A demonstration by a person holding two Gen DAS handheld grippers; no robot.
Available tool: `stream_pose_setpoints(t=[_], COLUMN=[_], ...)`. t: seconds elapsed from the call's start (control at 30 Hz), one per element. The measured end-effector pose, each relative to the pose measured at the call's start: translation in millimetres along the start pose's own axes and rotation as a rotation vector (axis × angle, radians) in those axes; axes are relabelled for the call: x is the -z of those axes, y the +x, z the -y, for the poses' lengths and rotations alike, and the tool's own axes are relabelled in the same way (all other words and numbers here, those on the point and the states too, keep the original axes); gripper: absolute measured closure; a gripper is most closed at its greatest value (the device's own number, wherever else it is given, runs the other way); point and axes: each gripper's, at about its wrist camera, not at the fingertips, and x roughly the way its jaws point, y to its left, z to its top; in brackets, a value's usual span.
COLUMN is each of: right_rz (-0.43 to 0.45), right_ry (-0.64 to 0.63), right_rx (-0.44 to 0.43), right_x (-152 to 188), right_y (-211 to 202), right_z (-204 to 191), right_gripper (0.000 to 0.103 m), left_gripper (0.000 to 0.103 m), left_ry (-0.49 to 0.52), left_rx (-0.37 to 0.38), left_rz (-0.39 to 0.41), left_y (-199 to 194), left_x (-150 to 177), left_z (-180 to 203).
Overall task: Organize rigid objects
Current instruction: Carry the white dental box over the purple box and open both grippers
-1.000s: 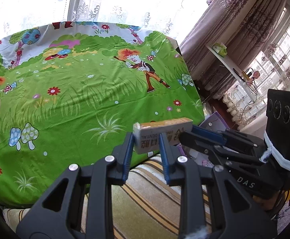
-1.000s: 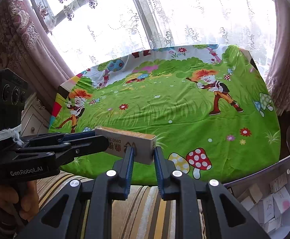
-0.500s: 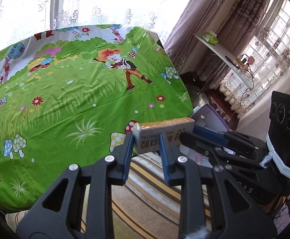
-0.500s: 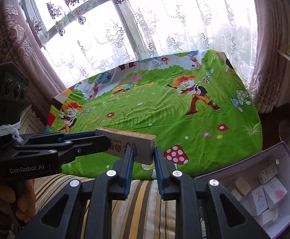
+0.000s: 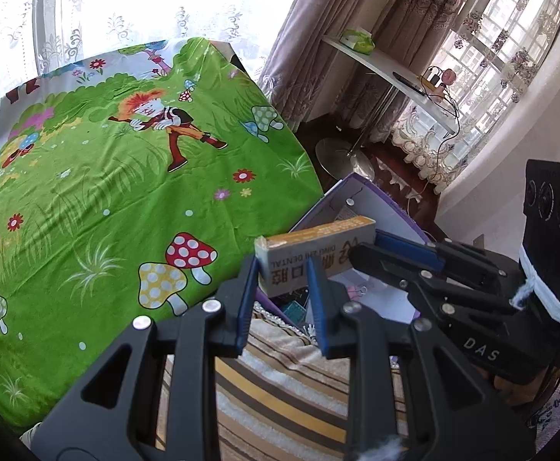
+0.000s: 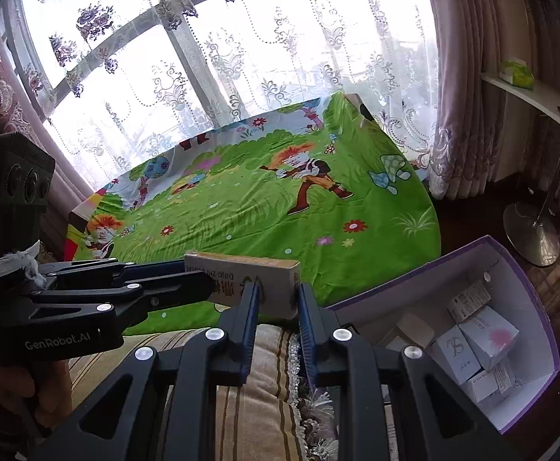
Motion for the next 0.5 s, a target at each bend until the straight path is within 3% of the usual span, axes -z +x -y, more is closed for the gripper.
stream_pose_setpoints(t=[0.5], right_rz=[0.011], right_ry=[0.069], right_rx=[0.161], right_x=[13.9], right_y=[-37.7], right_z=[45.9], right_gripper=[0.081], left_gripper=[0.073], left_ry=[0.071], left_rx=[0.126], left_rz=[-0.09], left_y=[45.6], left_x=[2.5], left_z=[51.2])
